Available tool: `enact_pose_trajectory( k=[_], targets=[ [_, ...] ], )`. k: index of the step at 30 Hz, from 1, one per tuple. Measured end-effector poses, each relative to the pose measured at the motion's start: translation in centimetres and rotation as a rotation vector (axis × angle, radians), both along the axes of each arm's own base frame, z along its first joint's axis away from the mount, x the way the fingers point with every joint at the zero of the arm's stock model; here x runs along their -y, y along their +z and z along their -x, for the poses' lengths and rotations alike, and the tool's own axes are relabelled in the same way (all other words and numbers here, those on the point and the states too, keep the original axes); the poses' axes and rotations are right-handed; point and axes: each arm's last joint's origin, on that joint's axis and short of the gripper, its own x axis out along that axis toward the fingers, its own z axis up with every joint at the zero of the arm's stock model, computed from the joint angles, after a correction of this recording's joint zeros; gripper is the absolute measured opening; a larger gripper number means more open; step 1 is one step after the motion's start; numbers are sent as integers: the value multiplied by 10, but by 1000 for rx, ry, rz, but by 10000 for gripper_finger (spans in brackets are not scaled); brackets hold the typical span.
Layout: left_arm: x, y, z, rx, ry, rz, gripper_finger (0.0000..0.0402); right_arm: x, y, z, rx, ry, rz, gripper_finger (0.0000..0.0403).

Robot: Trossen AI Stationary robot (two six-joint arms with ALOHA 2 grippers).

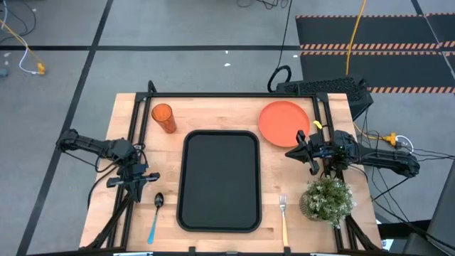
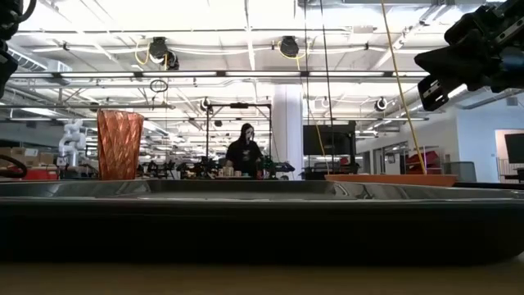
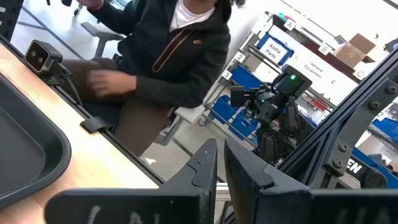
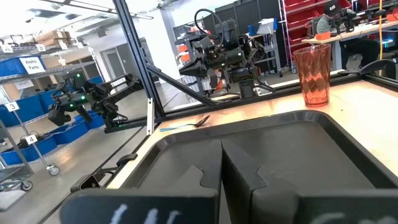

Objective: Pick and place plate/cup/fork/spoon on tray

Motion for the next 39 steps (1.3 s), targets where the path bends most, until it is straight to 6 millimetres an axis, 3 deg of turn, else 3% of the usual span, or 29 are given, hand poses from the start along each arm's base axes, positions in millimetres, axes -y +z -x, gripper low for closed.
enact_pose_trajectory(
  k=[7, 14, 20, 26, 30, 33, 35, 39],
  targets=[
    [0, 0, 0, 0, 1, 0, 33, 0, 2, 0, 19, -17, -3, 0],
    [0, 0, 0, 0, 1, 0, 33, 1, 14, 2, 104, 2, -244, 0],
    [0, 0, 0, 0, 1, 0, 33, 2, 26, 4, 240, -44, -200, 0],
    [0, 0, 0, 1, 0, 0, 33, 9, 25, 4, 266, -317, -100, 0],
    [0, 0, 0, 0, 1, 0, 33, 19, 32, 10, 343, -707, -24, 0],
    [0, 0, 0, 1, 1, 0, 33, 24, 43, 20, 459, -978, -70, 0],
    [0, 0, 0, 1, 1, 0, 33, 25, 51, 27, 564, -1038, -120, 0],
    [0, 0, 0, 0, 1, 0, 33, 24, 66, 33, 779, -968, -141, 6]
  ],
)
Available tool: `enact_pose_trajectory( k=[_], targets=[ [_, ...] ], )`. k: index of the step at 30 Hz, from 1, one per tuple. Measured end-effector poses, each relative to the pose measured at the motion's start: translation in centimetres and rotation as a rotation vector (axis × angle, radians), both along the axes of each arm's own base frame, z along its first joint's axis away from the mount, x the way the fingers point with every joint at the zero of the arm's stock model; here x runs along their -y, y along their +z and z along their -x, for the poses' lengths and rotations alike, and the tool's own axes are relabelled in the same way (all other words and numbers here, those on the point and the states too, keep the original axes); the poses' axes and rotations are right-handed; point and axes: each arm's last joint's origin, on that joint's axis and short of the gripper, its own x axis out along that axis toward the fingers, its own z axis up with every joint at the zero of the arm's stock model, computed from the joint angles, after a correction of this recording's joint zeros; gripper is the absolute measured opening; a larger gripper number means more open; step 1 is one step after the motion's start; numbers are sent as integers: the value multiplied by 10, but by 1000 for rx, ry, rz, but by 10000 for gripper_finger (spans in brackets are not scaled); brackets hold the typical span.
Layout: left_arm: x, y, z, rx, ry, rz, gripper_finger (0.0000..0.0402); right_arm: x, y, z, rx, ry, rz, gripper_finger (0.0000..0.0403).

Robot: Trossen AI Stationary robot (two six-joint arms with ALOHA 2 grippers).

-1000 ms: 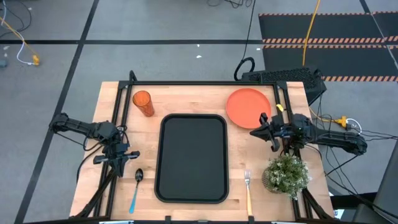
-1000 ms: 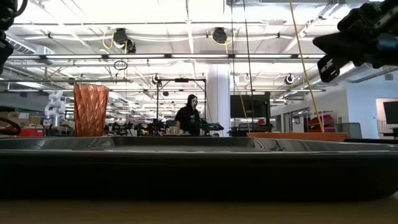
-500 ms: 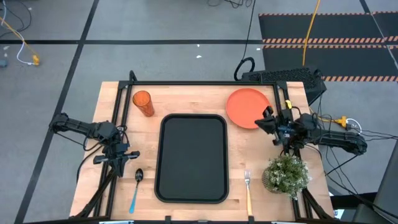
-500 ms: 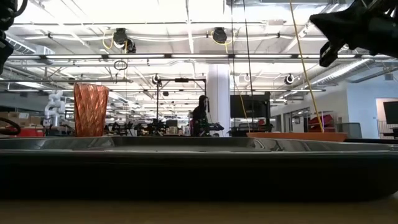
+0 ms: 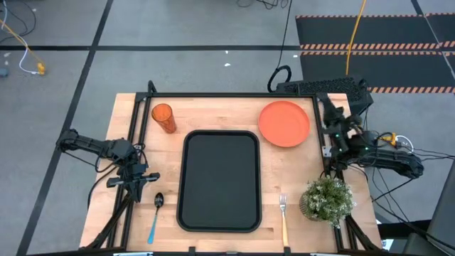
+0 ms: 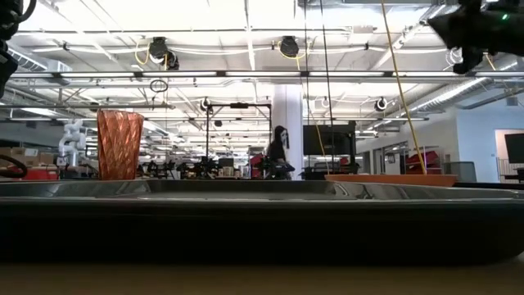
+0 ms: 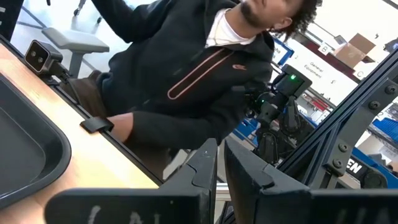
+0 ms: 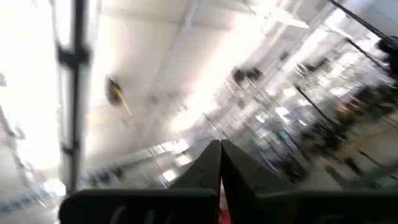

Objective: Pick and place plate/cup/fork/spoon on tray
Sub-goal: Put the orange plate on the black serving tray

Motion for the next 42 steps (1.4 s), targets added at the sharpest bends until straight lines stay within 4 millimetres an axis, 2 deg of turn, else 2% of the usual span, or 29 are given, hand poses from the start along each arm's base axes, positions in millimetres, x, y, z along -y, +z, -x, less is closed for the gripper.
enact_pose_trajectory(
  k=[2, 4, 8, 10, 12, 14, 16, 18, 20, 23, 26, 32, 38, 42],
  targets=[
    [0, 0, 0, 0, 0, 0, 33, 1, 2, -6, 1, 47, 35, 12],
    [0, 0, 0, 0, 0, 0, 33, 2, 1, -19, -90, 106, 61, 18],
    [0, 0, 0, 0, 0, 0, 33, 4, 37, -48, -161, 230, 180, 28],
    [0, 0, 0, 0, 0, 0, 33, 8, 56, -69, -231, 254, 224, 32],
    [0, 0, 0, 0, 0, 0, 33, 14, 65, -96, -419, 247, 209, 35],
    [0, 0, 0, 0, 0, 0, 33, 26, 70, -122, -717, 197, 111, 38],
    [0, 0, 0, 0, 0, 0, 33, 41, 62, -141, -1070, 130, -44, 39],
    [0, 0, 0, 1, 0, 0, 33, 54, 52, -155, -1334, 100, -178, 39],
    [0, 0, 0, 1, 0, 0, 33, 63, 41, -166, -1495, 136, -282, 39],
    [0, 0, 0, 1, 0, 0, 33, 69, 35, -182, -1544, 280, -405, 39],
    [0, 0, 0, 1, 0, 0, 33, 72, 25, -189, -1589, 421, -569, 39],
    [0, 0, 0, 0, 0, 0, 33, 69, 2, -179, -1790, 432, -731, 44],
    [0, 0, 0, 1, 0, 0, 33, 63, -23, -173, -1873, 448, -741, 110],
    [0, 0, 0, 1, 0, 0, 33, 62, -43, -172, -1838, 483, -685, 161]
  ],
)
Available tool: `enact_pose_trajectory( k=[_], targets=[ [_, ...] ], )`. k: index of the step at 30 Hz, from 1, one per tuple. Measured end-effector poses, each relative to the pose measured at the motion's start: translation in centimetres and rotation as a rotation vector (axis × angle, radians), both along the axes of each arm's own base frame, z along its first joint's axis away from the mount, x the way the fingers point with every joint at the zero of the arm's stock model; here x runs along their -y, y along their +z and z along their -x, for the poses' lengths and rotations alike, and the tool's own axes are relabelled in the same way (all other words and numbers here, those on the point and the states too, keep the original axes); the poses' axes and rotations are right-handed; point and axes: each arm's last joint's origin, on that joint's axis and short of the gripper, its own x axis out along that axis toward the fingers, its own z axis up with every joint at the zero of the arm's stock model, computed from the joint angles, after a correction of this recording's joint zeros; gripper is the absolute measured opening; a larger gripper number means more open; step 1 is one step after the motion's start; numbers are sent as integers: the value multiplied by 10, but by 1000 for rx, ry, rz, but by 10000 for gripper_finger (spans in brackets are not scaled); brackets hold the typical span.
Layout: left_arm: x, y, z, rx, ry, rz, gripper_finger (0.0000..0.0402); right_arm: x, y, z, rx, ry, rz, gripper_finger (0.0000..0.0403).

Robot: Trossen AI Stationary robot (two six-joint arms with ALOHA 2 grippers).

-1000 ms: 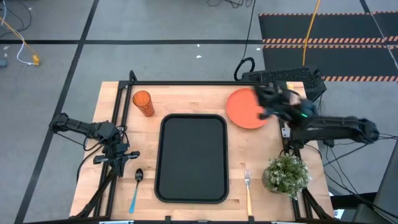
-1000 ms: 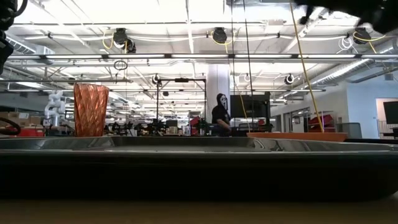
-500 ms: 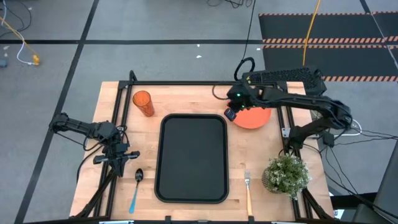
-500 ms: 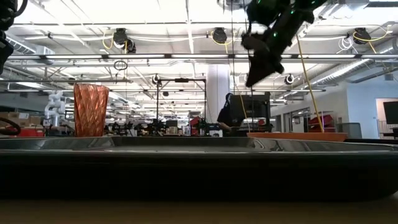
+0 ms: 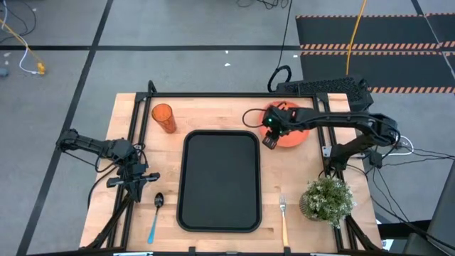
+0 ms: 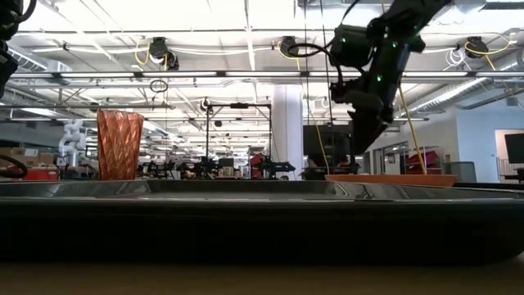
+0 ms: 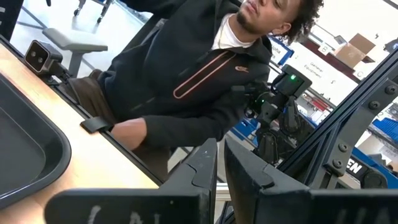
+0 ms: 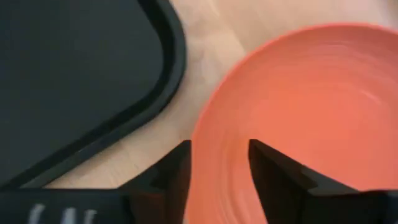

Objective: Pick and place plate/cup/fork/spoon on tray
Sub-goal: Put the orange plate on the black serving tray

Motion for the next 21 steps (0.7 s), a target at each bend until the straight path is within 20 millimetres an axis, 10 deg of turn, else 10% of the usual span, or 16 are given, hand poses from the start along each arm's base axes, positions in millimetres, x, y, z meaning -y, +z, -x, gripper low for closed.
enact_pose_trajectory(
  k=[14, 21],
  targets=[
    [0, 0, 0, 0, 0, 0, 33, -8, -51, 21, 13, 7, 11, 198],
    [0, 0, 0, 0, 0, 0, 33, -9, -51, 23, -42, 40, 86, 81]
  ],
)
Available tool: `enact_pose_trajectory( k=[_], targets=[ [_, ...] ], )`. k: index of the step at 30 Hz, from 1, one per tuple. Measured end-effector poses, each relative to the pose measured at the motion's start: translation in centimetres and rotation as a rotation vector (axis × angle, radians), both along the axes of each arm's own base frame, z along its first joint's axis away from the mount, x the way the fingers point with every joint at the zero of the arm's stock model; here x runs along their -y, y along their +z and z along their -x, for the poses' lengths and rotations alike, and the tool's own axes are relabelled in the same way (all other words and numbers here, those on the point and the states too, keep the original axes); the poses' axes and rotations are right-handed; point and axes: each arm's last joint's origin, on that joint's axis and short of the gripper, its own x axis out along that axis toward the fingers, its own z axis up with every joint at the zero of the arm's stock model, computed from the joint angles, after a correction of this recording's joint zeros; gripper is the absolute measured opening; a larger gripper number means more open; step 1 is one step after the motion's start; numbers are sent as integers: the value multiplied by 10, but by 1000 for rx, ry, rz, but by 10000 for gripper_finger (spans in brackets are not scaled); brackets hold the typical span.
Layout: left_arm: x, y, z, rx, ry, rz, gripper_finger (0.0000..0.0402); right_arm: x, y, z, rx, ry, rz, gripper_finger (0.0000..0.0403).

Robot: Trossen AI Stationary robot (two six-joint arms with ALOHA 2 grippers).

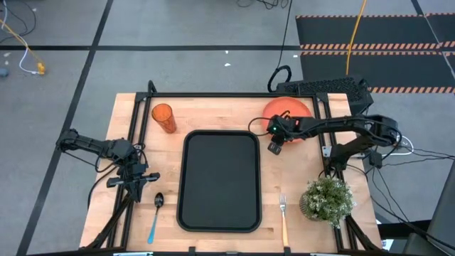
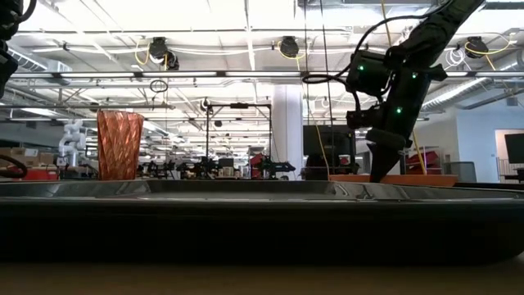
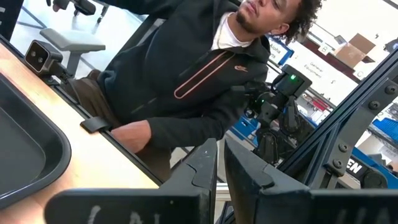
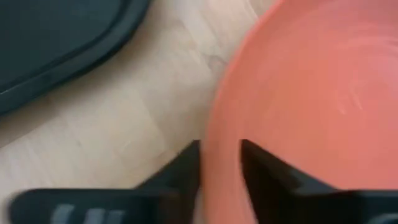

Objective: Pick and place plate/cup/fork/spoon on tray
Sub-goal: Put the orange plate on the black serving tray

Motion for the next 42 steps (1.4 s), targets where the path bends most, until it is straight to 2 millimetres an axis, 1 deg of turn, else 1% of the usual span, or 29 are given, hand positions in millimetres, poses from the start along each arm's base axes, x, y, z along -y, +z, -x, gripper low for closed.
enact_pose_trajectory(
  k=[1, 2, 3, 7, 11, 15, 17, 19, 21, 23, 25, 29, 32, 34, 37, 40, 42],
  targets=[
    [0, 0, 0, 0, 0, 0, 33, -1, 0, -1, 2, 15, 5, 48],
    [0, 0, 0, 0, 0, 0, 33, -2, 1, -1, -1, 29, 9, 25],
    [0, 0, 0, 0, 0, 0, 33, -3, 2, -1, -3, 40, 16, 15],
    [0, 0, 0, 0, 0, 0, 33, -10, 11, -5, 26, 65, 50, 3],
    [0, 0, 0, 0, 0, 0, 33, -26, 37, -16, 129, 156, 83, 2],
    [0, 0, 0, 0, 0, 0, 33, -53, 71, -28, 230, 374, 154, 1],
    [0, 0, 0, 0, 0, 0, 33, -65, 85, -34, 266, 475, 197, 1],
    [0, 0, 0, 0, 0, 0, 33, -78, 95, -39, 301, 586, 217, 1],
    [0, 0, 0, 0, 0, 0, 33, -92, 98, -43, 347, 709, 210, 1],
    [0, 0, 0, 0, 0, 0, 33, -103, 97, -51, 413, 825, 176, 1],
    [0, 0, 0, 0, 0, 0, 33, -111, 90, -58, 427, 900, 127, 1],
    [0, 0, 0, 0, 0, 0, 33, -118, 63, -75, 380, 955, 87, 1],
    [0, 0, 0, 1, 0, 0, 33, -118, 47, -88, 386, 973, 96, 0],
    [0, 0, 0, 0, 0, 0, 33, -120, 42, -96, 402, 990, 96, 0],
    [0, 0, 0, 1, 0, 0, 33, -123, 39, -112, 420, 1024, 57, 0],
    [0, 0, 0, 0, 0, 0, 33, -130, 35, -127, 432, 1069, -10, 0],
    [0, 0, 0, 1, 0, 0, 33, -135, 29, -134, 411, 1092, -37, 0]
  ],
)
